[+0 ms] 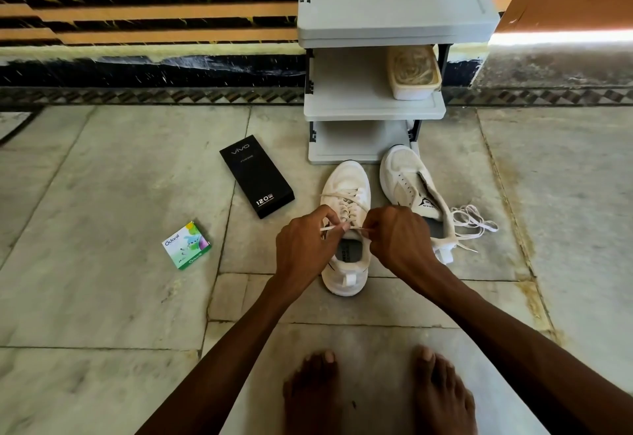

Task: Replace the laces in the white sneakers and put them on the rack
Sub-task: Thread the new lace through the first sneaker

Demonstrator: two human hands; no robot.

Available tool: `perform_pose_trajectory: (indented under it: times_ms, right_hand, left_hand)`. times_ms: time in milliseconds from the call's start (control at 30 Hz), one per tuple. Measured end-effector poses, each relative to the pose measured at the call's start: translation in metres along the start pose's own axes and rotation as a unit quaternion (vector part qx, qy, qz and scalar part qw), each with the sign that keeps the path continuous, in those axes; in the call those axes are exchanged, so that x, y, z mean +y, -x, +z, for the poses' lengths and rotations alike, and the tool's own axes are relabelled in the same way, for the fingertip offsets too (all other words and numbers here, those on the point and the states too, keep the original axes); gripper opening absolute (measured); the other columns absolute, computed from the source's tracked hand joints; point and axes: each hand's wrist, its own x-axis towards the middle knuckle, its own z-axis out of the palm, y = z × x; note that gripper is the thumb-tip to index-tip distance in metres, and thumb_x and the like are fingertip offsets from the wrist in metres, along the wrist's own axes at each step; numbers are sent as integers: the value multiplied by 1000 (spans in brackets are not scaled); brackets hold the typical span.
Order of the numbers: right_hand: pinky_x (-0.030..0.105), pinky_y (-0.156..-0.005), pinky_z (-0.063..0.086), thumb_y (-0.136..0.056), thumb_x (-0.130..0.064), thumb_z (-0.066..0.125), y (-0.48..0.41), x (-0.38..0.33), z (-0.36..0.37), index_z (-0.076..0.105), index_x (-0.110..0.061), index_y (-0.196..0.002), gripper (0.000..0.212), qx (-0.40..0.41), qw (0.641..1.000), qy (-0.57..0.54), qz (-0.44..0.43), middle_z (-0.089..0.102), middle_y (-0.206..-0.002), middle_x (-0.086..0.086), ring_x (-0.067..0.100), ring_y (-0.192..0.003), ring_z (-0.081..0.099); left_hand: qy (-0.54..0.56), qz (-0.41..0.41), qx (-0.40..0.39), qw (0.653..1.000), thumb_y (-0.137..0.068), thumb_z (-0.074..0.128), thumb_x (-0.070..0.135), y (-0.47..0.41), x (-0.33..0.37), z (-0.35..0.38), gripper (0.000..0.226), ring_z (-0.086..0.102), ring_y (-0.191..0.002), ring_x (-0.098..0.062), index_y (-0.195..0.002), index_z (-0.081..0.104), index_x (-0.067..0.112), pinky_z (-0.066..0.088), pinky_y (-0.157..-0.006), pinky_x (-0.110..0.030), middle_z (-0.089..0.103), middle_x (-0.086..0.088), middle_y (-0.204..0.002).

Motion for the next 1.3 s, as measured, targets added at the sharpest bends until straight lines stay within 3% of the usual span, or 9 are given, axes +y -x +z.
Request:
perform_pose_trajectory:
  times_ms: [167, 433, 567, 700, 800, 867, 967, 1100, 1300]
  right_hand:
    - [29, -69, 44, -85, -19, 67, 1, -1, 1, 72, -20, -104, 19, -7, 1000, 25, 1, 69, -102, 3, 23, -93, 65]
    - [31, -69, 50, -84, -21, 69, 1, 4, -11, 74, -18, -91, 9, -41, 999, 2, 36, 72, -87, 6, 27, -85, 68]
    - [23, -68, 46, -90, -12, 60, -4, 12, -28, 74, -21, -81, 18, -130, 987, -89, 22, 69, -83, -8, 10, -82, 61]
    - [5, -74, 38, -95, -12, 59, -4, 14, -45, 71, -25, -74, 27, -147, 920, -360, 48, 70, -80, -16, -12, -79, 60]
    - [21, -95, 43, -97, -11, 56, -3, 16, -44, 74, -19, -80, 26, -95, 858, -502, 56, 75, -94, -4, 5, -103, 65]
    - [26, -99, 47, -98, -11, 55, -4, 16, -39, 75, -15, -89, 22, -71, 834, -544, 53, 75, -102, 2, 17, -109, 65]
    - [20, -91, 51, -97, -7, 55, -8, 13, -28, 72, -3, -101, 18, -54, 799, -597, 52, 75, -105, 3, 16, -108, 67]
    - [34, -97, 52, -95, -10, 60, -13, 9, -16, 73, -5, -103, 16, -43, 777, -625, 58, 74, -106, 7, 24, -109, 67]
    - [21, -62, 51, -96, -16, 61, -19, 0, -6, 72, -8, -101, 15, -4, 799, -591, 110, 76, -90, 8, 11, -77, 69]
  left_hand:
    - [-31, -18, 2, 999, -92, 60, 47, -5, 5, 0, 20, 63, -82, -14, -97, 66, 28, 45, -64, -25, 71, 3, -91]
    - [-82, -13, -55, 995, -96, 57, 37, -10, 3, -9, 19, 65, -85, -16, -97, 69, 22, 53, -72, -30, 71, 3, -93]
    - [139, -61, -160, 975, -98, 55, 30, -15, 2, -24, 22, 63, -84, -3, -82, 69, 23, 45, -73, -25, 67, 14, -83]
    - [308, -57, -172, 934, -100, 54, 21, -17, 6, -39, 23, 59, -72, 14, -83, 70, 25, 43, -70, -13, 70, 15, -90]
    - [384, -44, -148, 911, -97, 57, 13, -18, 11, -40, 18, 64, -81, 9, -90, 72, 21, 46, -71, -7, 73, 11, -93]
    - [433, -51, -146, 888, -95, 59, 11, -18, 12, -36, 15, 66, -85, 4, -95, 73, 17, 48, -71, -10, 74, 7, -94]
    - [497, -90, -143, 851, -93, 62, 12, -18, 15, -25, 14, 68, -87, -5, -98, 74, 16, 51, -75, -17, 75, 1, -95]
    - [561, -149, -101, 808, -92, 62, 9, -17, 24, -13, 23, 71, -82, -9, -112, 69, 0, 53, -67, -17, 73, -10, -99]
    - [498, -133, -27, 856, -88, 68, 7, -21, 20, -3, 23, 72, -88, -10, -110, 70, 4, 54, -69, -17, 74, -7, -103]
